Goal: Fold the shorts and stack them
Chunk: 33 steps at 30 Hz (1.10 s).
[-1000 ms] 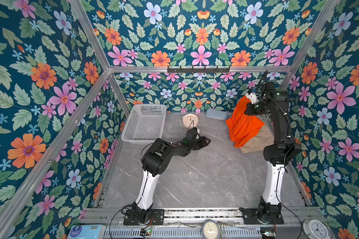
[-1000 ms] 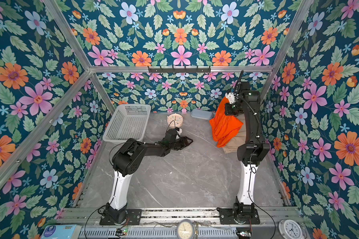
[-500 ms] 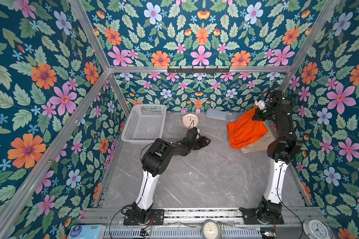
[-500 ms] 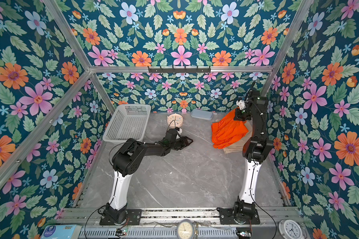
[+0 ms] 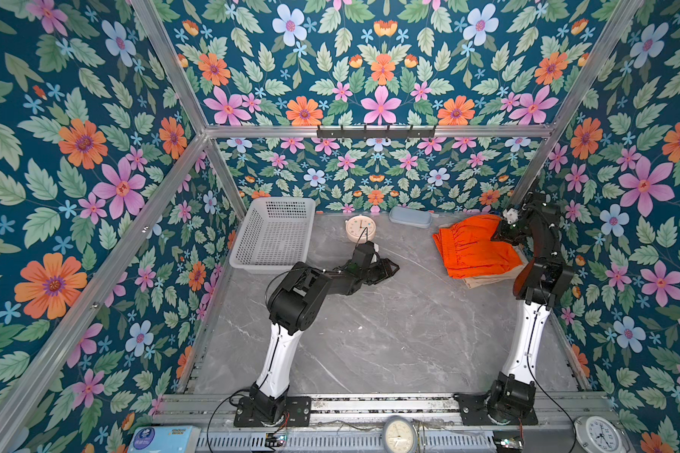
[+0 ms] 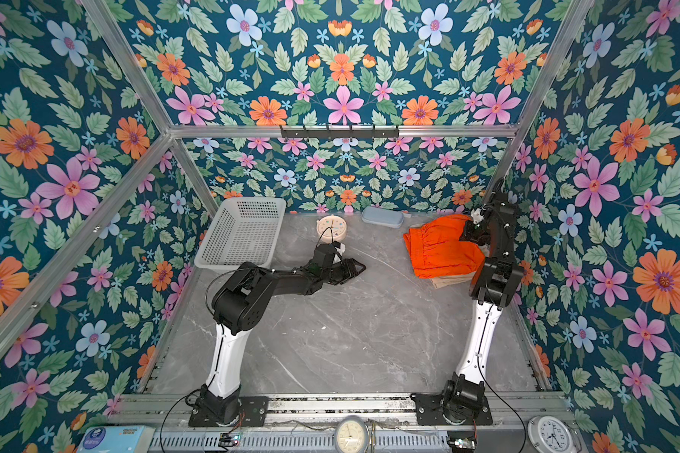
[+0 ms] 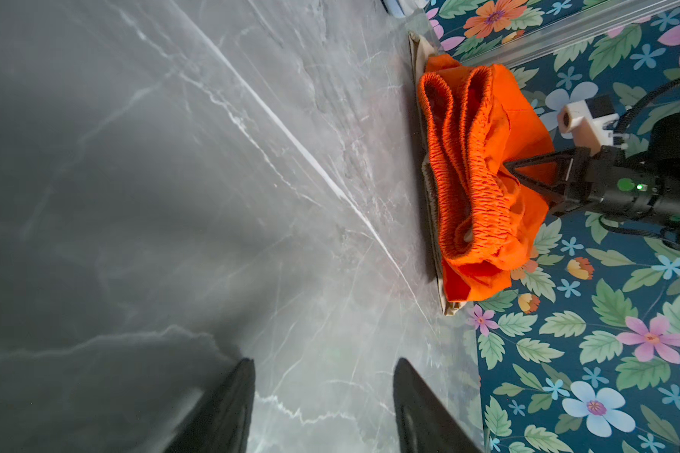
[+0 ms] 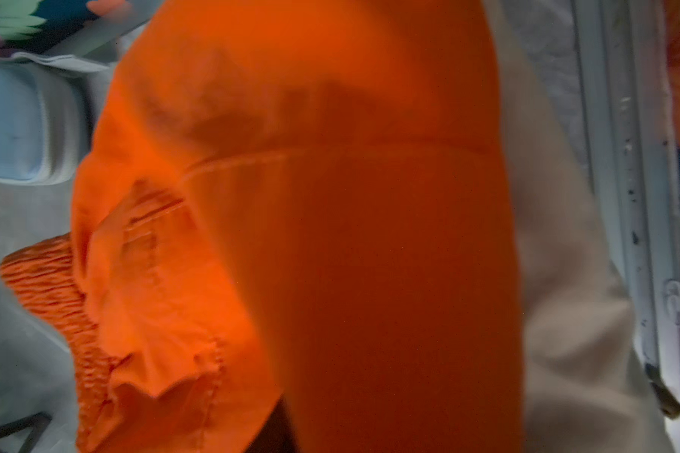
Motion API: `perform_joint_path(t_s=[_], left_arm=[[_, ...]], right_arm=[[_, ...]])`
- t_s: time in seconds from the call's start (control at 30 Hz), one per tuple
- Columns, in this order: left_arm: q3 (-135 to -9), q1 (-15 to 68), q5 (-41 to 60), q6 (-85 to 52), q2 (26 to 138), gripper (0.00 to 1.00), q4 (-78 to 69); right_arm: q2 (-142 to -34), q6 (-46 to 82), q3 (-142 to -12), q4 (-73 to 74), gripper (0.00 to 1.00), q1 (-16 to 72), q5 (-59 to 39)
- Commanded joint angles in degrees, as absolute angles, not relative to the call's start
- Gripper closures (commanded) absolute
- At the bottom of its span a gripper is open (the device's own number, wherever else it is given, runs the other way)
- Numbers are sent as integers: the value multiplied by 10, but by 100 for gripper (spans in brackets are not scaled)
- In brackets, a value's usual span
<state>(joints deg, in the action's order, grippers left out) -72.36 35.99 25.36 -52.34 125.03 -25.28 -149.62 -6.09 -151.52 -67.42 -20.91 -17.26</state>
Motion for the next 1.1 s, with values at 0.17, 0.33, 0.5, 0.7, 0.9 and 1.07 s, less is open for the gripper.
perform_joint_path(t_s=[0.17, 0.33, 0.5, 0.7, 0.9, 1.07], left_arm=[[-725, 359, 203, -469, 1187, 37, -137], [-697, 356, 111, -386, 1077, 33, -95], [-632, 344, -40, -293, 929, 28, -57], [-470, 315, -252, -205, 742, 17, -103], [-284, 265, -383, -130, 621, 0, -243], [-172, 226, -424, -45, 608, 0, -400]], right_arm=[[-1408, 2, -1436, -572, 1, -207, -96], [-1270, -3, -1299, -479, 1, -193, -9], [-1110, 3, -1124, -376, 1, -177, 8], [-888, 20, -833, -173, 1, -128, -31], [-734, 83, -532, 77, 1, -95, -112], [-716, 71, -389, 185, 1, -55, -112]])
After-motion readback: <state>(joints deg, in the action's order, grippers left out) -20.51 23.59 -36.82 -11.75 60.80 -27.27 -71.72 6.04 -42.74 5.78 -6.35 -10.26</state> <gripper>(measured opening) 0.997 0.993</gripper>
